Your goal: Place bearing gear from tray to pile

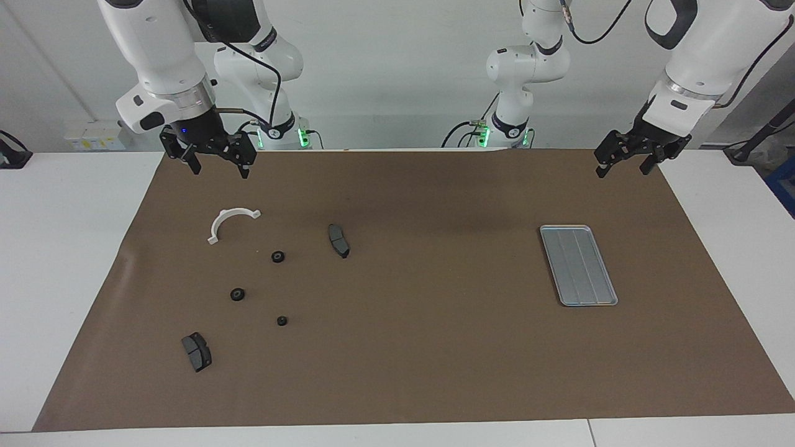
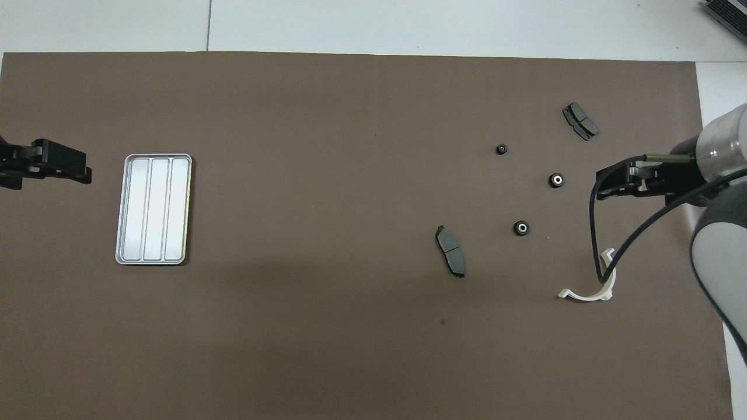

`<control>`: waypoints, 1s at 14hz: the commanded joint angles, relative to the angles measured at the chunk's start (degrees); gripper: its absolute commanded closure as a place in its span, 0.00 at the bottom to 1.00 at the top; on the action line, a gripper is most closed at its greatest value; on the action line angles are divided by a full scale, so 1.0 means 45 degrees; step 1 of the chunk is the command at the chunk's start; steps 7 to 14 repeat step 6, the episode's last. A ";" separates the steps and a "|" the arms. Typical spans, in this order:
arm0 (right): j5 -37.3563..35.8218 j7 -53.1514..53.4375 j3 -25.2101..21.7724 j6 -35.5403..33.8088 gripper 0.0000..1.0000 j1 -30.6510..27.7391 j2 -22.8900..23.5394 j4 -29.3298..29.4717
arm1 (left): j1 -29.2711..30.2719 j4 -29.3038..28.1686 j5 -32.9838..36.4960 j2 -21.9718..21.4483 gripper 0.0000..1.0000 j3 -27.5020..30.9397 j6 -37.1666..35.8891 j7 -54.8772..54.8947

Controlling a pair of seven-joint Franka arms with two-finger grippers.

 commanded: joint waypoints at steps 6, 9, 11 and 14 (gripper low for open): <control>0.0325 -0.0388 -0.0035 0.0115 0.00 -0.0063 -0.0160 -0.0289 | 0.0016 -0.0133 0.0173 -0.0183 0.00 -0.0015 0.0051 0.0050; 0.0325 -0.0388 -0.0035 0.0115 0.00 -0.0063 -0.0160 -0.0289 | 0.0016 -0.0133 0.0173 -0.0183 0.00 -0.0015 0.0051 0.0050; 0.0325 -0.0388 -0.0035 0.0115 0.00 -0.0063 -0.0160 -0.0289 | 0.0016 -0.0133 0.0173 -0.0183 0.00 -0.0015 0.0051 0.0050; 0.0325 -0.0388 -0.0035 0.0115 0.00 -0.0063 -0.0160 -0.0289 | 0.0016 -0.0133 0.0173 -0.0183 0.00 -0.0015 0.0051 0.0050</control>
